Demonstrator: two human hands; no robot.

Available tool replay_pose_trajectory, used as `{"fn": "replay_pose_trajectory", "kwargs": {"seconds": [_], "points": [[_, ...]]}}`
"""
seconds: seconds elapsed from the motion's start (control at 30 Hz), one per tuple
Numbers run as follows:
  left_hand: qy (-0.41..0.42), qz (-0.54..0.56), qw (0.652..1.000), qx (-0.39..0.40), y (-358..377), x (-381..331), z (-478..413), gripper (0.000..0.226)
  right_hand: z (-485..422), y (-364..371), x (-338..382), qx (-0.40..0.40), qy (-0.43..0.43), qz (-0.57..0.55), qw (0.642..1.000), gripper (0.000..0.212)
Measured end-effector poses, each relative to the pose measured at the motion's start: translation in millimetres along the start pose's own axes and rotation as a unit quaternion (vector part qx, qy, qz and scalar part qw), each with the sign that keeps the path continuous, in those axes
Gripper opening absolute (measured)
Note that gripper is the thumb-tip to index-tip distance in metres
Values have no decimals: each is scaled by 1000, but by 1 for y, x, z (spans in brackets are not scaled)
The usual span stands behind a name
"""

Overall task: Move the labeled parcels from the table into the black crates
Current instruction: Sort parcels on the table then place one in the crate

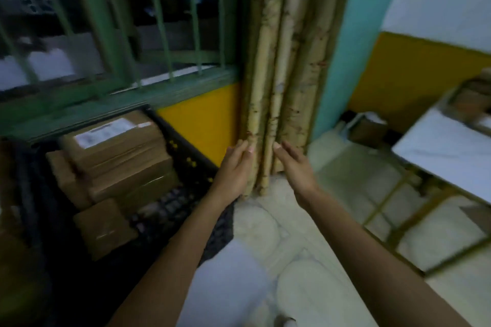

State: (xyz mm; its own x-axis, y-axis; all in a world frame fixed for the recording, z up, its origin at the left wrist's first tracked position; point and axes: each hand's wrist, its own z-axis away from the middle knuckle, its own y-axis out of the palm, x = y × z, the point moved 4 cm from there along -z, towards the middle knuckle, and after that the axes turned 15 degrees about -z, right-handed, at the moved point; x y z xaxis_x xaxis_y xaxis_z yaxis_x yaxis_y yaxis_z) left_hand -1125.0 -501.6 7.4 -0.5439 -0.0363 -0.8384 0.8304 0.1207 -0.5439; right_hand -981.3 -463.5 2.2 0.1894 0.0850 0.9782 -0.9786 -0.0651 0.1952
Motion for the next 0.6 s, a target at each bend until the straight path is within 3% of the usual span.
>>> {"fn": "replay_pose_trajectory", "kwargs": {"seconds": [0.17, 0.27, 0.47, 0.6], "points": [[50, 62, 991, 105, 95, -58, -7, 50, 28, -125, 16, -140, -27, -30, 989, 57], [75, 45, 986, 141, 154, -89, -11, 48, 52, -193, 17, -214, -24, -37, 976, 59], [125, 46, 960, 245, 282, -163, -9, 49, 94, -324, 24, -317, -22, -51, 947, 46], [134, 52, 947, 287, 372, -215, 1, 52, 109, -422, 43, -354, -43, -53, 933, 50]]}}
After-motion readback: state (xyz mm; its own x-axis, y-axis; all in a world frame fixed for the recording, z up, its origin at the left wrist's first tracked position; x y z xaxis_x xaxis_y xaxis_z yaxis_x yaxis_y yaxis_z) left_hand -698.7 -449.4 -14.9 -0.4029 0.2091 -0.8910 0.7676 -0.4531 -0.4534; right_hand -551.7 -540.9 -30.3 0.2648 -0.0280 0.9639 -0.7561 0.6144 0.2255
